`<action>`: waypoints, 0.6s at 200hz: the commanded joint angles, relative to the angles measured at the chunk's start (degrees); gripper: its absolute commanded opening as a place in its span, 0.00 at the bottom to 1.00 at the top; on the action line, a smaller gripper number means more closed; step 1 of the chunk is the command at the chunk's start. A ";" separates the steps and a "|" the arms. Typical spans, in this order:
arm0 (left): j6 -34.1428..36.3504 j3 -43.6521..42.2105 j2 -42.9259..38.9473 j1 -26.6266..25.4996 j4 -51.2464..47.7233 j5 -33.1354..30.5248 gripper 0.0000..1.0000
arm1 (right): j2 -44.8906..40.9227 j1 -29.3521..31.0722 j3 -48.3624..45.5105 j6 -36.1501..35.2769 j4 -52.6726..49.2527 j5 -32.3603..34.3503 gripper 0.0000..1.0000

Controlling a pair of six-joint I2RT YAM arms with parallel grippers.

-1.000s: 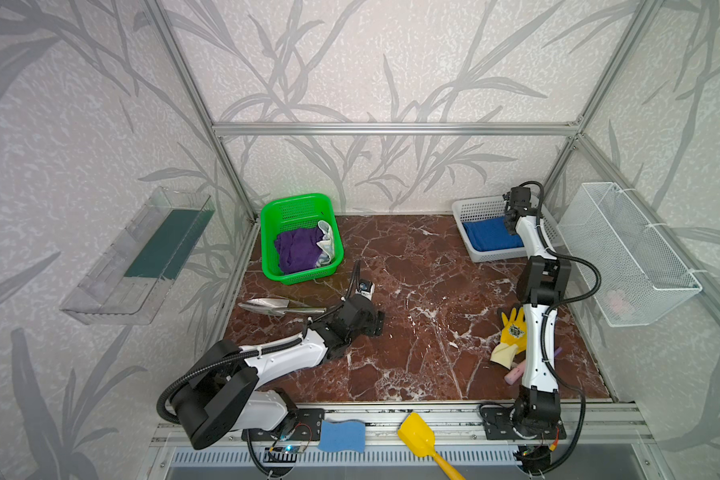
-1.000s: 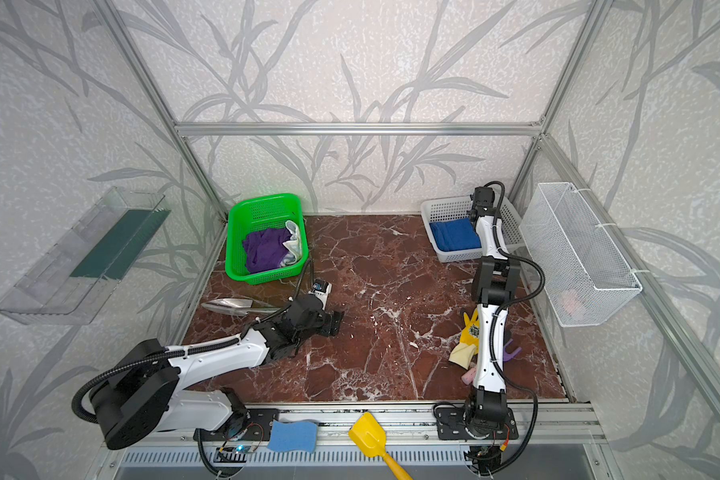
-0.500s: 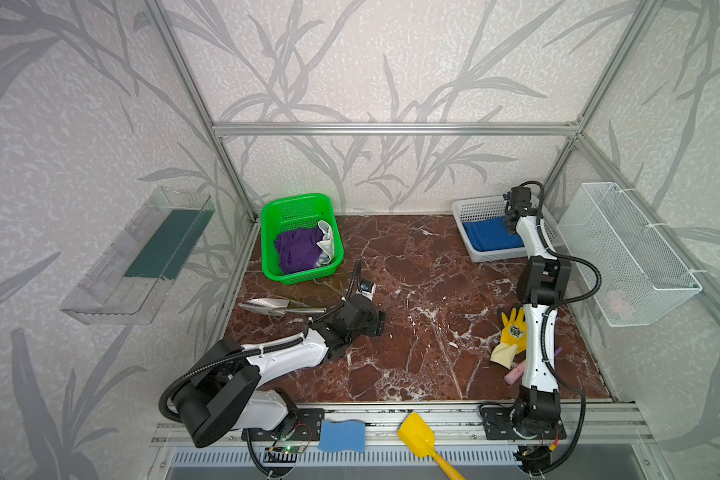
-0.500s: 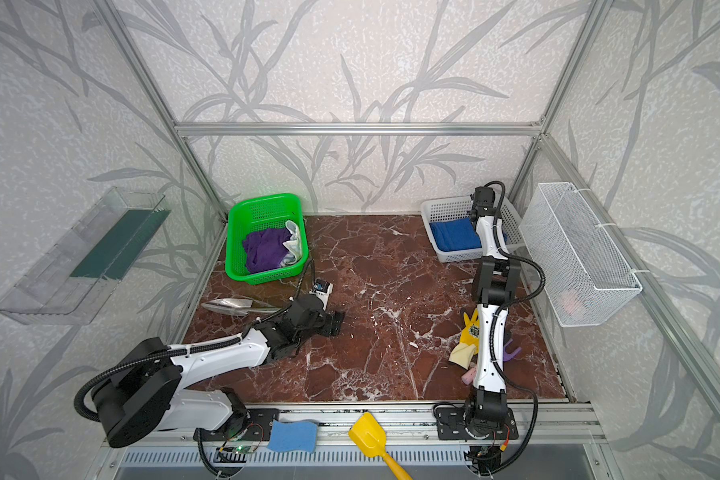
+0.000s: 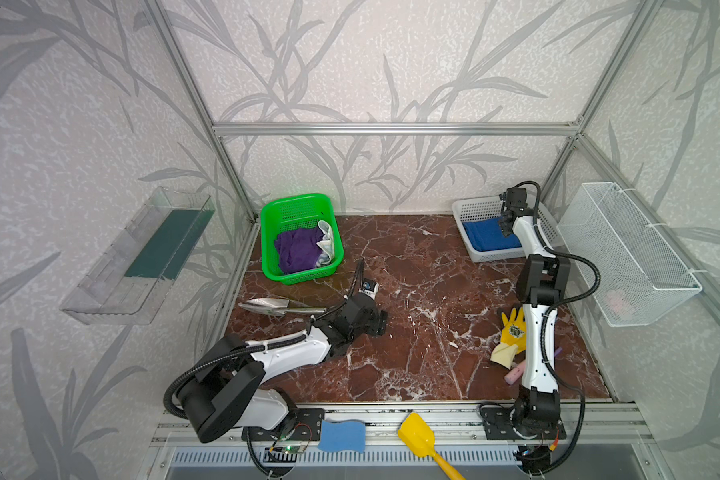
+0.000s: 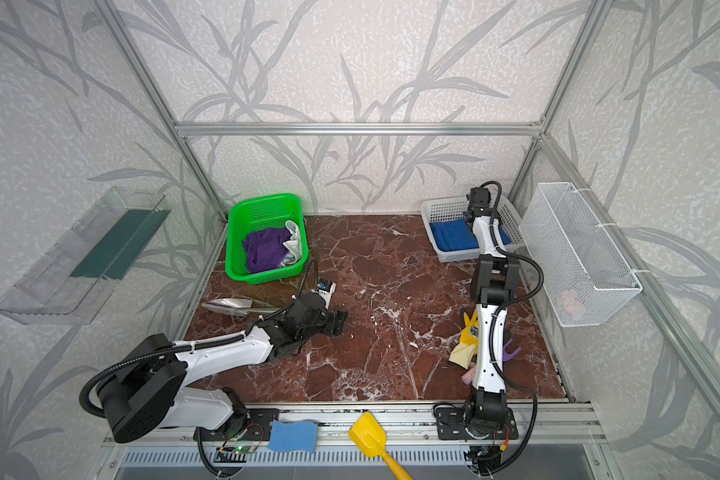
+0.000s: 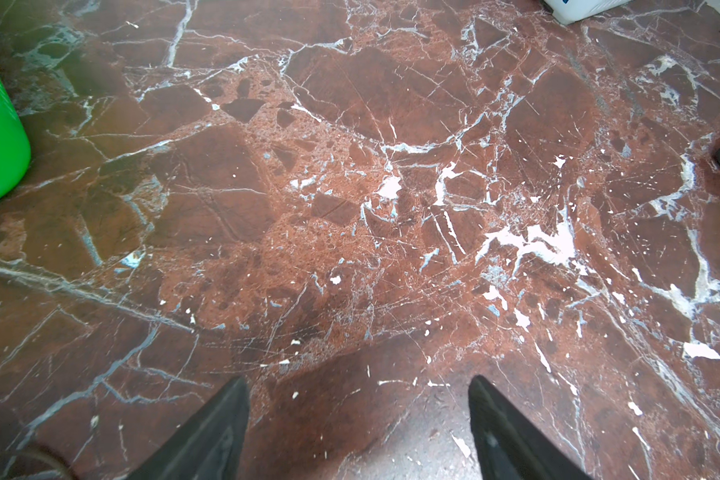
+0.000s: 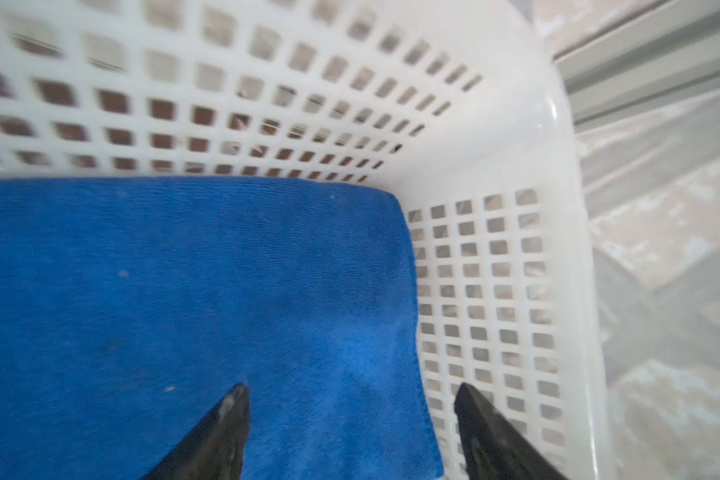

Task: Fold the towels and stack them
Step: 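Press the towel flat in the basket and open the right gripper, then raise the right gripper from the white basket while the left reaches into the green basket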

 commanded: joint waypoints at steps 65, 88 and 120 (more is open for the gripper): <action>1.63 4.15 -2.60 0.29 -1.07 -10.64 0.99 | -23.83 7.20 -18.59 8.03 7.05 -9.11 0.99; 0.66 7.19 -3.20 0.93 -3.62 -17.84 0.99 | -29.78 7.38 -23.86 16.59 6.37 -12.87 0.99; 1.79 14.25 -2.53 4.35 -10.79 -21.45 0.99 | -39.10 7.56 -36.34 23.94 9.41 -19.80 0.99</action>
